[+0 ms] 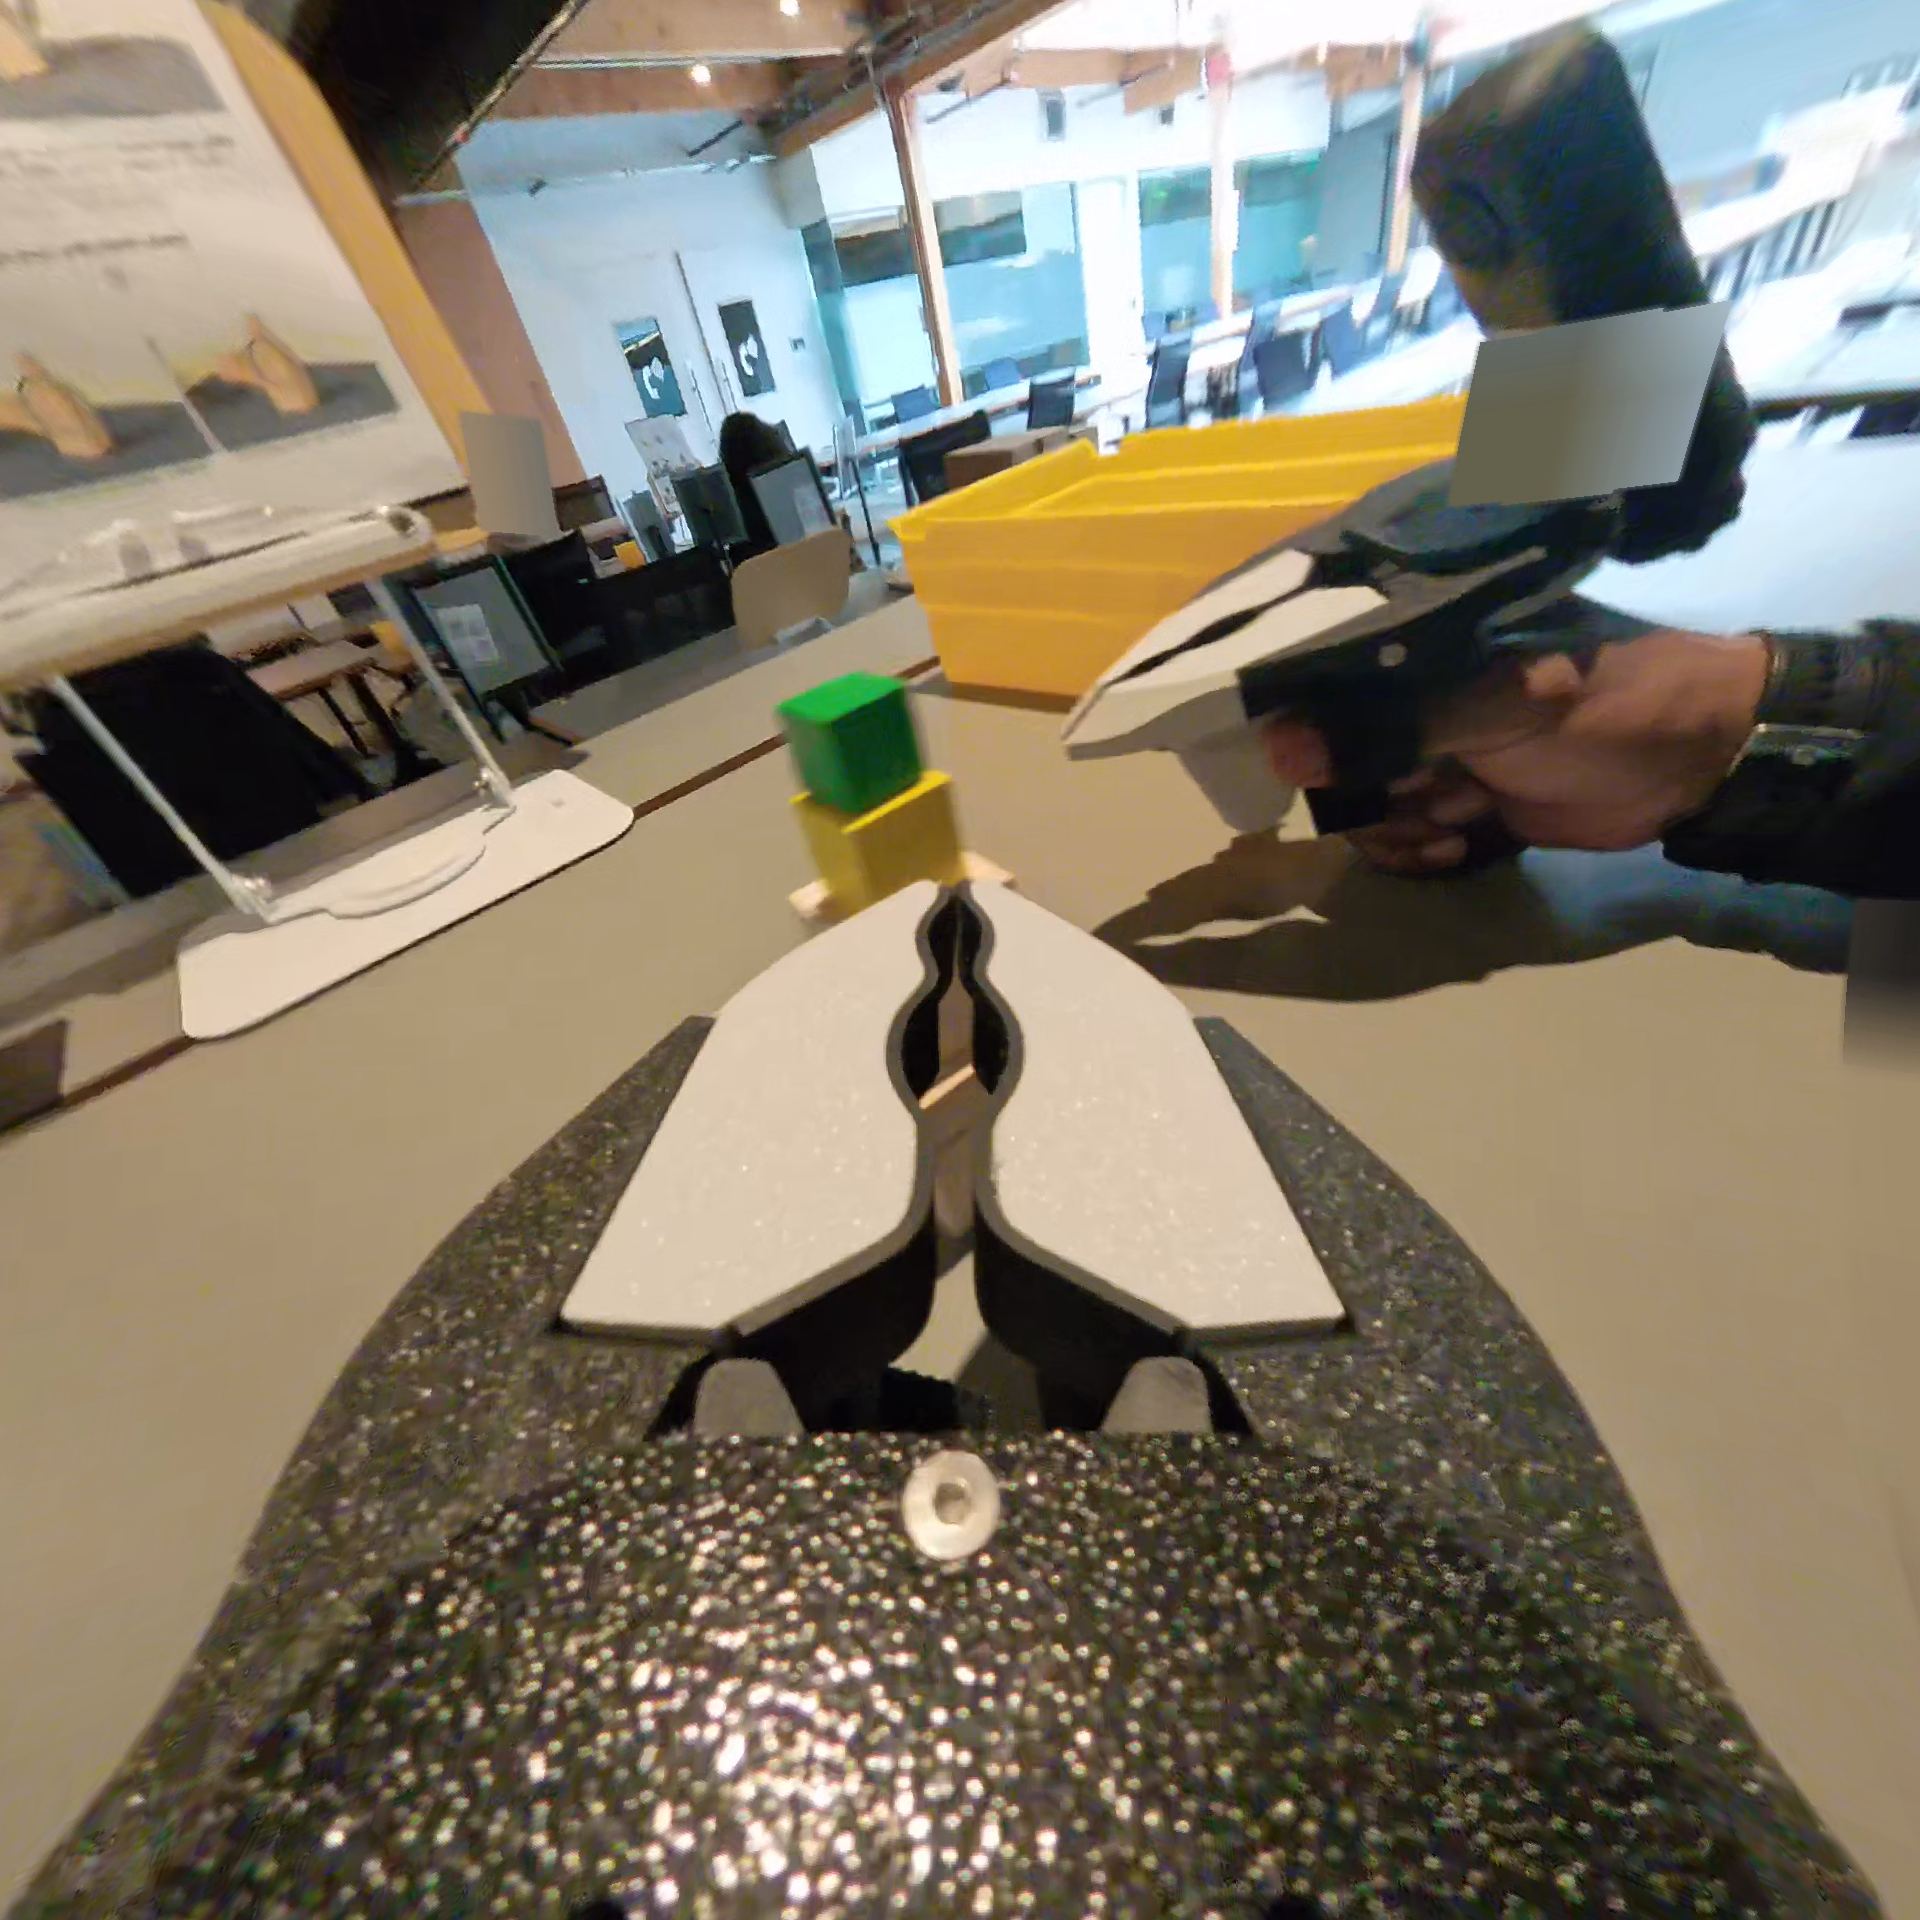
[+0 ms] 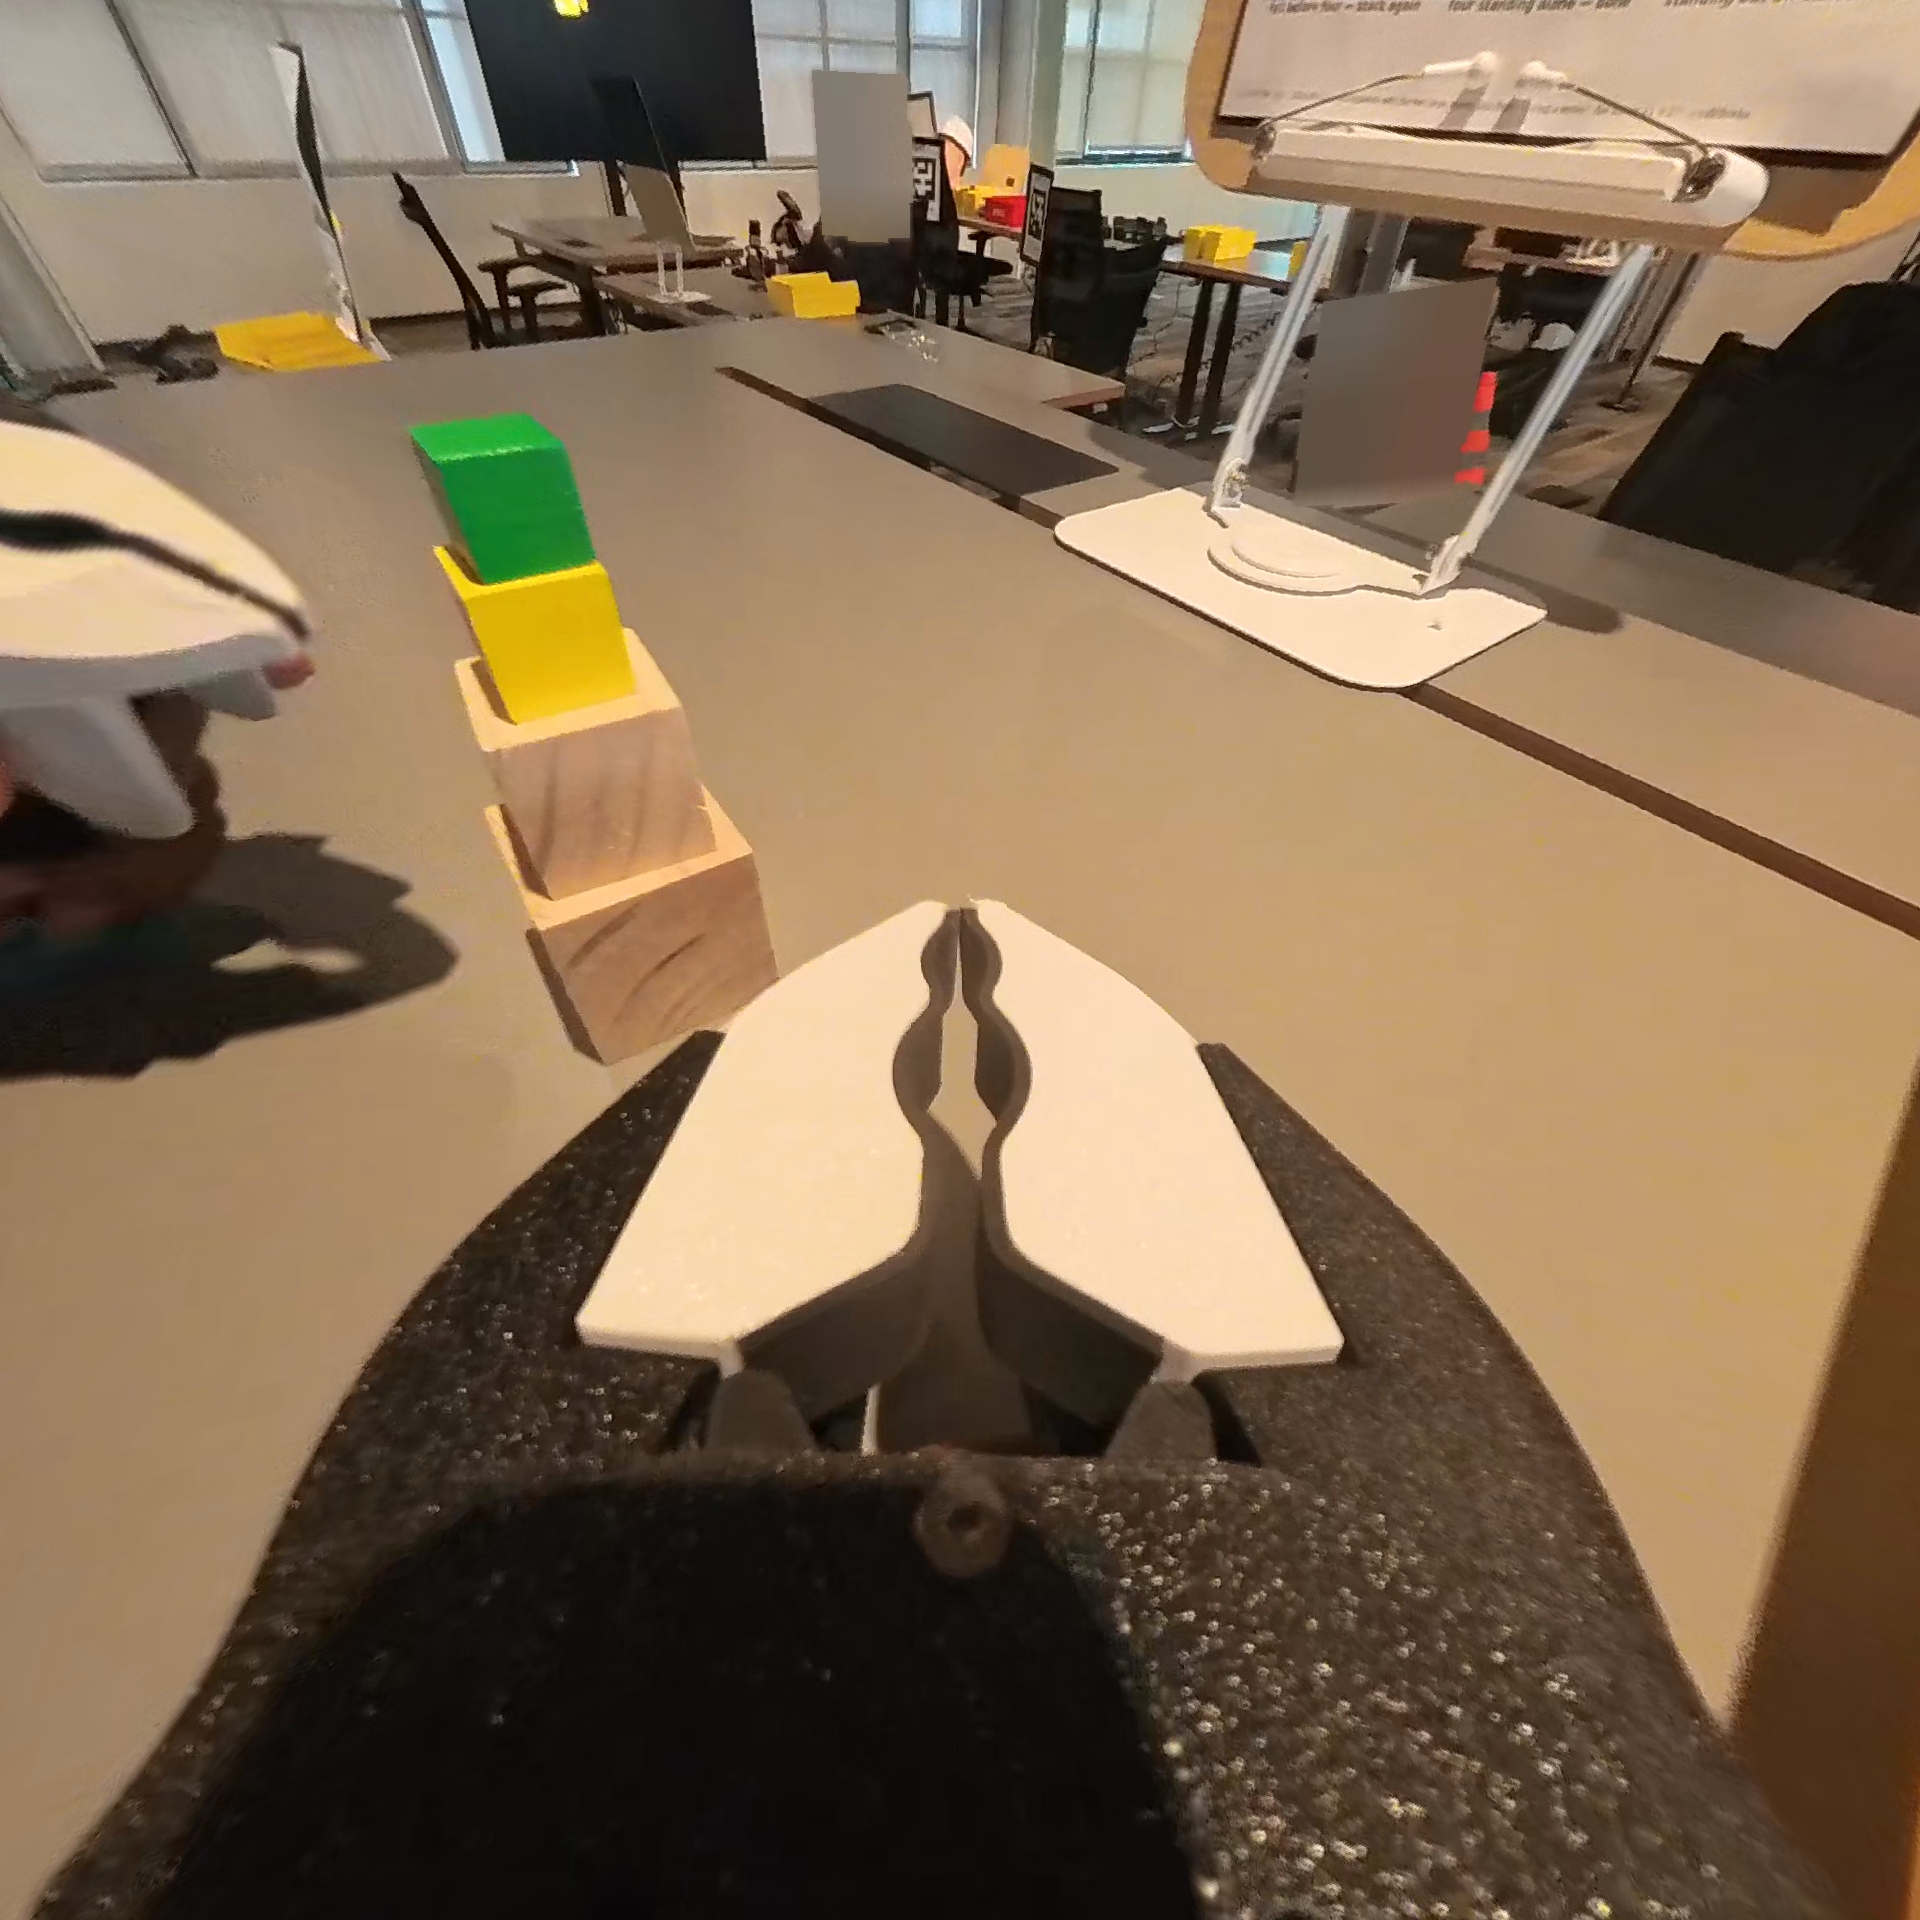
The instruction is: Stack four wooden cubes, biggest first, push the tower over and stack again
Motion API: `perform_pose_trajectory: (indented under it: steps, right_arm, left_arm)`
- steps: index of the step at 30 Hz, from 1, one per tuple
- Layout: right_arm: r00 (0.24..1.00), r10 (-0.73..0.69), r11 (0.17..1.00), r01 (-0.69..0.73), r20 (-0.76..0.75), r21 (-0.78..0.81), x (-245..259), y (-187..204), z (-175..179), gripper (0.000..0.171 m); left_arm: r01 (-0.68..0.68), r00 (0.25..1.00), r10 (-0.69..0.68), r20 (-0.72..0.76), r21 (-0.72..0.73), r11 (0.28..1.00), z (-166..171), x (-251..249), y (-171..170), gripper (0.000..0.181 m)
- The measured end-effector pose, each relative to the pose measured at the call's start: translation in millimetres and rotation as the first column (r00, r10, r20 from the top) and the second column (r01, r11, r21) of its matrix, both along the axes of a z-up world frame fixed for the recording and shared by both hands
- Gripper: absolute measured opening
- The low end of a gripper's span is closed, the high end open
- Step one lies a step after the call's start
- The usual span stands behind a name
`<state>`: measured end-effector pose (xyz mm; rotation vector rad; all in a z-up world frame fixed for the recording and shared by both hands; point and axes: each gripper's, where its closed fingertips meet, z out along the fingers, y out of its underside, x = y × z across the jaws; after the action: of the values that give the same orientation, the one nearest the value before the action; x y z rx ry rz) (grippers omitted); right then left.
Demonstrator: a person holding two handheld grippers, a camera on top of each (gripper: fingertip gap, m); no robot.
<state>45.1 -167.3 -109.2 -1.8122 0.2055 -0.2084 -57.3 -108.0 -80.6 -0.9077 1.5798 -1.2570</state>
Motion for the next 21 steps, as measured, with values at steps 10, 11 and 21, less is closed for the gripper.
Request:
perform_pose_trajectory:
  steps: [10,11,21]
  right_arm:
    - [1.000,0.000,1.000,0.000,0.026,-0.013,-3.7,0.0,-0.8,0.001]
    - [1.000,0.001,1.000,-0.001,0.025,-0.013,-4.0,-0.4,-0.8,0.001]
    - [0.999,0.009,0.999,-0.008,0.034,-0.032,-6.4,-0.2,-3.0,0.001]
  left_arm:
    - [-0.218,0.960,0.276,-0.044,0.498,0.839,-30.7,33.9,-26.5,0.000]
    - [-0.228,0.956,0.288,-0.046,0.500,0.835,-31.8,34.1,-24.1,0.000]
    - [-0.278,0.936,0.345,-0.064,0.462,0.842,-31.2,29.9,-1.5,0.000]
